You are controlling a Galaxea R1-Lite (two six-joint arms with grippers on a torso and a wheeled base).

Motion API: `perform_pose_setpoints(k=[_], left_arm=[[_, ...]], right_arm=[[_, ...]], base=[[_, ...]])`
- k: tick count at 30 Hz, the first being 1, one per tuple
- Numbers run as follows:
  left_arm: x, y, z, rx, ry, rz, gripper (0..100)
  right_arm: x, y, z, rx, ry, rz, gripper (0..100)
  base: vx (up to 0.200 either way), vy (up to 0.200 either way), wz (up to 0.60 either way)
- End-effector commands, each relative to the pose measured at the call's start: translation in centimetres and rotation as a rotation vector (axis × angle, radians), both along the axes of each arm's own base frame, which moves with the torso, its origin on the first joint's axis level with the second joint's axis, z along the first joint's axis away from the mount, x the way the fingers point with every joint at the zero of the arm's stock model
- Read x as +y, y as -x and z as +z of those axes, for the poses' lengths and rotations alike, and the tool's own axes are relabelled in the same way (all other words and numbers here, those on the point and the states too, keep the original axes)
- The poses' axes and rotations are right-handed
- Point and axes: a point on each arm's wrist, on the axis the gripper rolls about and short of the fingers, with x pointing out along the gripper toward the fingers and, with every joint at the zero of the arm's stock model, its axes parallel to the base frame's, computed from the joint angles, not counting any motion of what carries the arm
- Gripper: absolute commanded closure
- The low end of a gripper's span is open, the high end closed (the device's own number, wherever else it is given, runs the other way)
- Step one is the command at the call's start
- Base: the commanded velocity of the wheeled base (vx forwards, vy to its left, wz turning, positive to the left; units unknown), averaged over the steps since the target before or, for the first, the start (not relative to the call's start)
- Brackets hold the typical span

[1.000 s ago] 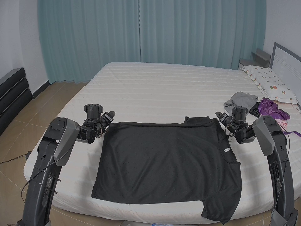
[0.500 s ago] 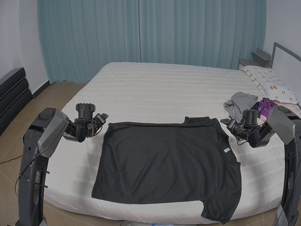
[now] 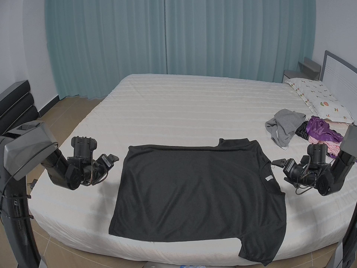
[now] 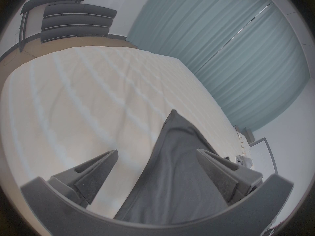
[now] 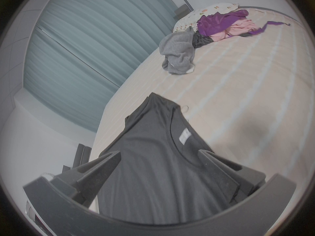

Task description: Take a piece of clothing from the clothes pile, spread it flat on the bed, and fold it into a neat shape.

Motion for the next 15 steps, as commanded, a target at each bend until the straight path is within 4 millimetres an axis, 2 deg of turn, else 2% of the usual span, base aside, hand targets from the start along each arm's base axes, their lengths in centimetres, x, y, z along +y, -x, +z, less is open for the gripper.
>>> perform_pose_setpoints(k=[1, 2, 6, 15], left_arm=[[0.2, 9.3, 2.8, 0.004, 0.034, -0.017, 0], [-0.1, 10.6, 2.5, 0.027, 0.044, -0.023, 0], [-1.0, 12.1, 1.8, 0.081, 0.082, -0.024, 0], [-1.3, 13.5, 0.8, 0.146, 0.100, -0.033, 0]], right_arm=[[1.3, 9.3, 2.4, 0.033, -0.026, 0.052, 0], [1.4, 10.1, 2.5, 0.040, -0.039, 0.054, 0], [1.7, 11.6, 2.0, 0.080, -0.055, 0.095, 0], [2.1, 12.9, 1.1, 0.122, -0.074, 0.122, 0]], base=[[0.000, 0.000, 0.00], [0.000, 0.000, 0.00], [0.000, 0.000, 0.00], [0.000, 0.000, 0.00]])
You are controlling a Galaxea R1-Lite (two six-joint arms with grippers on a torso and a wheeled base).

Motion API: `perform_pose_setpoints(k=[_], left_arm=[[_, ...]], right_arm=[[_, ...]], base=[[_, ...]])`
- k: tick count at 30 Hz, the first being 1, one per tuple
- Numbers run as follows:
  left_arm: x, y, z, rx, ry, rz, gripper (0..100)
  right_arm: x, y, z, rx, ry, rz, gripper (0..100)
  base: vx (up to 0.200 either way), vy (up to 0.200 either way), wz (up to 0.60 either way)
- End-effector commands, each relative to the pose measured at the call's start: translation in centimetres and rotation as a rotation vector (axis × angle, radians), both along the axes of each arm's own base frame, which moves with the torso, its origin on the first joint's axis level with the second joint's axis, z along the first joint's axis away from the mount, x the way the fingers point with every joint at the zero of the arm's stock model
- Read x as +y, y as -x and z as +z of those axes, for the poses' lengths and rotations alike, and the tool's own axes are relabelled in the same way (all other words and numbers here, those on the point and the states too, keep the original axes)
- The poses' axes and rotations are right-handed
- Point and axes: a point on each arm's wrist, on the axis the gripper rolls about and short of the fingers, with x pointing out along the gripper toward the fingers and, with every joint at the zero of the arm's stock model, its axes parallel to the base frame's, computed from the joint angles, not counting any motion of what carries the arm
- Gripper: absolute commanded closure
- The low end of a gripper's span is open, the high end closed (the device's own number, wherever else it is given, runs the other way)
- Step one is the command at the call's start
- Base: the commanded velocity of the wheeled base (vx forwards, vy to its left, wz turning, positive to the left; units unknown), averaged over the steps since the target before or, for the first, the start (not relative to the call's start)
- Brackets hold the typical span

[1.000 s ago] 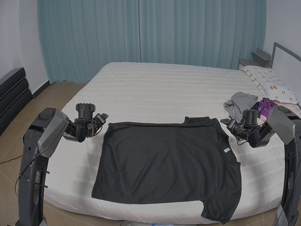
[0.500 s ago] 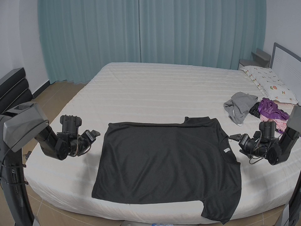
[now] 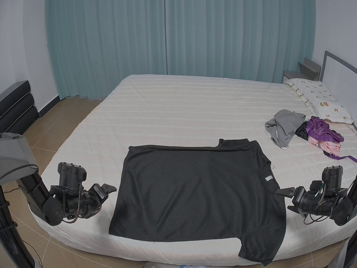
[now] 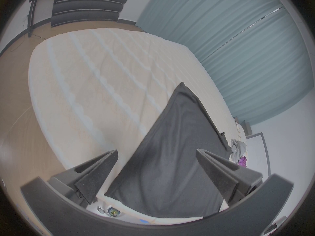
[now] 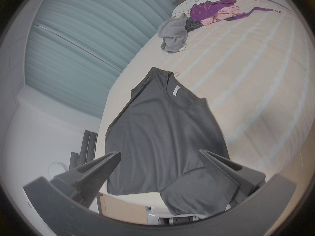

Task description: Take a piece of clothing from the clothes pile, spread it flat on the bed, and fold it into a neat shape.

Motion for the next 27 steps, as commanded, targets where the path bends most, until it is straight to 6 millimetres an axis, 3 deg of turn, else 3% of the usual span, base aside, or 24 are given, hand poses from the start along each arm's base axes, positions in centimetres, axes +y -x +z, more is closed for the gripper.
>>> perform_pose_setpoints(k=[1, 5, 11, 27], left_arm=[[-0.14, 1.22, 0.17, 0.016, 0.015, -0.014, 0], [-0.03, 1.92, -0.09, 0.047, 0.050, -0.029, 0], [-0.07, 2.10, -0.06, 0.055, 0.075, -0.028, 0], [-0.10, 2.14, -0.26, 0.078, 0.123, -0.022, 0]], right_arm=[[0.25, 1.09, -0.01, 0.014, -0.012, 0.024, 0], [0.36, 1.49, -0.14, 0.028, -0.019, 0.037, 0], [0.36, 1.53, -0.19, 0.032, -0.021, 0.036, 0], [0.36, 1.46, -0.55, 0.048, -0.020, 0.037, 0]], base=[[0.000, 0.000, 0.00], [0.000, 0.000, 0.00], [-0.200, 0.000, 0.00], [0.000, 0.000, 0.00]])
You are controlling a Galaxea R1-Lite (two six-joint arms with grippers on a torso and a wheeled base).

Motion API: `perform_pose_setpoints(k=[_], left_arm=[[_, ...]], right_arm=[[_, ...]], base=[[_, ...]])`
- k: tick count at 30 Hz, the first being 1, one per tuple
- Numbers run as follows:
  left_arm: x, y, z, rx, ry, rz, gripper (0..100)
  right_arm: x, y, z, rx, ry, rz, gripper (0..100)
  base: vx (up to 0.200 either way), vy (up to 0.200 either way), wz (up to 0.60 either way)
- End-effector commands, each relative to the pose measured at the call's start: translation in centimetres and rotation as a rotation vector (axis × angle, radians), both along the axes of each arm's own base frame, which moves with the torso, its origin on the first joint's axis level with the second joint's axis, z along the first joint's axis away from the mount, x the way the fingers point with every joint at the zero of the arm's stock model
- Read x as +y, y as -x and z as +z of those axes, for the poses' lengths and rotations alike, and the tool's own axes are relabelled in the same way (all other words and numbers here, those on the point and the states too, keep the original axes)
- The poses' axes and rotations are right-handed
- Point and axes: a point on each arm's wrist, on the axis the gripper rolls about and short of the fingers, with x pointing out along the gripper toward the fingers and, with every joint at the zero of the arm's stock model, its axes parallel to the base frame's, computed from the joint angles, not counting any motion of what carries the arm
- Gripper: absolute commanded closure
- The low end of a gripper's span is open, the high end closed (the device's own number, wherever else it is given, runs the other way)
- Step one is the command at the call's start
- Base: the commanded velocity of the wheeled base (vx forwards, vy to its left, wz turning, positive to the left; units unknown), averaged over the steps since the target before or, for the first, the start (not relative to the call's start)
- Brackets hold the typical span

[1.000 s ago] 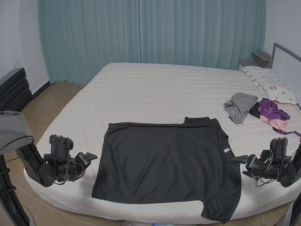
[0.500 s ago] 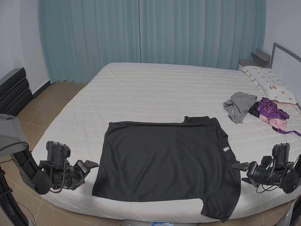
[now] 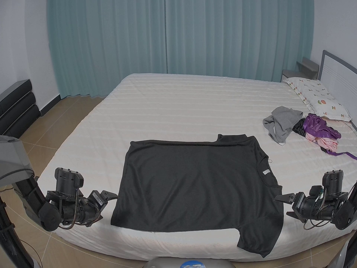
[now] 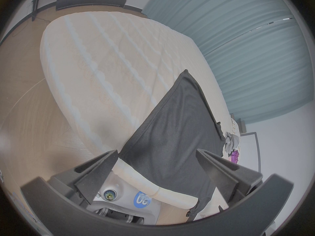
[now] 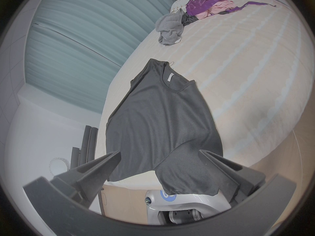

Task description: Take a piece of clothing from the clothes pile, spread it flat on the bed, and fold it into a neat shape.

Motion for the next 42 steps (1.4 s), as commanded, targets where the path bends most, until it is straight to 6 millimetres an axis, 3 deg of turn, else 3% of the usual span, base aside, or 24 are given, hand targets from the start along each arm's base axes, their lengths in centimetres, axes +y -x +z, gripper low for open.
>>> perform_pose_setpoints(k=[1, 14, 23, 30, 42], left_arm=[[0.0, 0.0, -0.2, 0.010, 0.003, 0.003, 0], [-0.2, 0.1, -0.2, 0.010, 0.004, -0.002, 0], [0.7, 0.6, -0.2, 0.026, 0.024, -0.010, 0], [1.9, 2.6, -1.6, 0.067, -0.068, -0.175, 0], [1.9, 1.4, -3.7, 0.090, -0.125, -0.182, 0]], right_arm=[[0.0, -0.1, -0.4, 0.017, 0.000, 0.001, 0], [0.1, -0.1, -0.3, 0.015, -0.001, 0.005, 0], [0.1, -0.2, -0.6, 0.026, 0.001, 0.009, 0], [0.2, -0.2, -0.8, 0.034, 0.000, 0.009, 0], [0.4, -0.2, -0.8, 0.034, 0.001, 0.021, 0]], base=[[0.000, 0.000, 0.00], [0.000, -0.185, 0.00], [0.000, 0.000, 0.00], [0.000, 0.000, 0.00], [0.000, 0.000, 0.00]])
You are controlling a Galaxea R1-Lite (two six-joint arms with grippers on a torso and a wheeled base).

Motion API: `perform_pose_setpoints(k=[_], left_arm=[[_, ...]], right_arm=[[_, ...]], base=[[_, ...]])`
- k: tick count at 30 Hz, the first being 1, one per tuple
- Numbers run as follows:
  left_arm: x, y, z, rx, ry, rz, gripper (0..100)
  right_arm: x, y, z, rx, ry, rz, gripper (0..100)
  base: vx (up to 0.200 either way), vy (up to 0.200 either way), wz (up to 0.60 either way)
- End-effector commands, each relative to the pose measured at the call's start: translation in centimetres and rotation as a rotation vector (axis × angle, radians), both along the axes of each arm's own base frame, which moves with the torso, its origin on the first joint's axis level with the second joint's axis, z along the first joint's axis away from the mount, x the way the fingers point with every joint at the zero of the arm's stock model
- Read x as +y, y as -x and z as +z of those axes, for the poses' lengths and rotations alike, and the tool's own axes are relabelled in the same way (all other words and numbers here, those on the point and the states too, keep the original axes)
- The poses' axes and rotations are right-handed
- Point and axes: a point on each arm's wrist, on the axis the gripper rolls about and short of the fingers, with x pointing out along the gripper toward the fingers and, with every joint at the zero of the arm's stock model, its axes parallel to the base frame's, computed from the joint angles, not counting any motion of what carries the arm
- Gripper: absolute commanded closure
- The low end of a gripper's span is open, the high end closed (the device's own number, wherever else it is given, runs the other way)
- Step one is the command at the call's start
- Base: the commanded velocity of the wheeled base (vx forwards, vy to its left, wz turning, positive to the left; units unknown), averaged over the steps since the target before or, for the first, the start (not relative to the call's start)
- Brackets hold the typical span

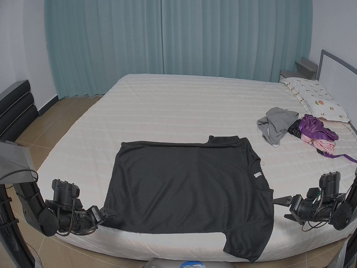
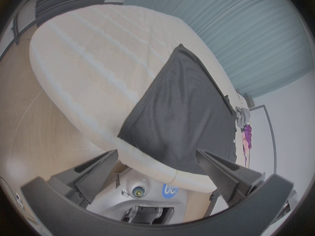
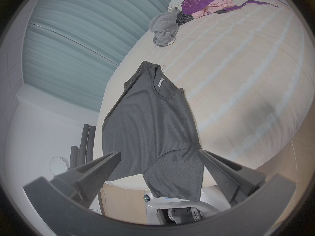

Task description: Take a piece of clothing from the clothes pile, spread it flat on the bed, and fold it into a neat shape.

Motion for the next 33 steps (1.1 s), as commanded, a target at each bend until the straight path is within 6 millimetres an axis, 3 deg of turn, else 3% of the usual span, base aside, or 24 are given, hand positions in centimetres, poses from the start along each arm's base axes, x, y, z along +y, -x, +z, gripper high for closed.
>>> perform_pose_setpoints(k=[1, 7, 24, 25, 33], left_arm=[[0.0, -0.5, -1.4, 0.028, -0.033, 0.015, 0], [0.1, -0.7, -2.7, 0.012, -0.147, -0.031, 0], [-0.9, -2.4, -3.5, -0.032, -0.185, -0.031, 0], [-0.9, -2.4, -3.5, -0.034, -0.186, -0.031, 100], [-0.2, -1.5, -3.5, -0.002, -0.199, 0.002, 100]], right_arm=[[0.0, 0.0, -0.1, 0.005, 0.000, 0.002, 0], [0.0, 0.0, -0.2, 0.009, 0.001, 0.000, 0], [-0.1, -0.2, -0.3, 0.011, 0.001, -0.003, 0], [-0.1, -0.1, -0.3, 0.012, 0.001, -0.003, 0], [-0.1, -0.3, -0.3, 0.007, 0.002, -0.007, 0]], base=[[0.000, 0.000, 0.00], [0.000, 0.000, 0.00], [0.000, 0.000, 0.00], [0.000, 0.000, 0.00], [0.000, 0.000, 0.00]])
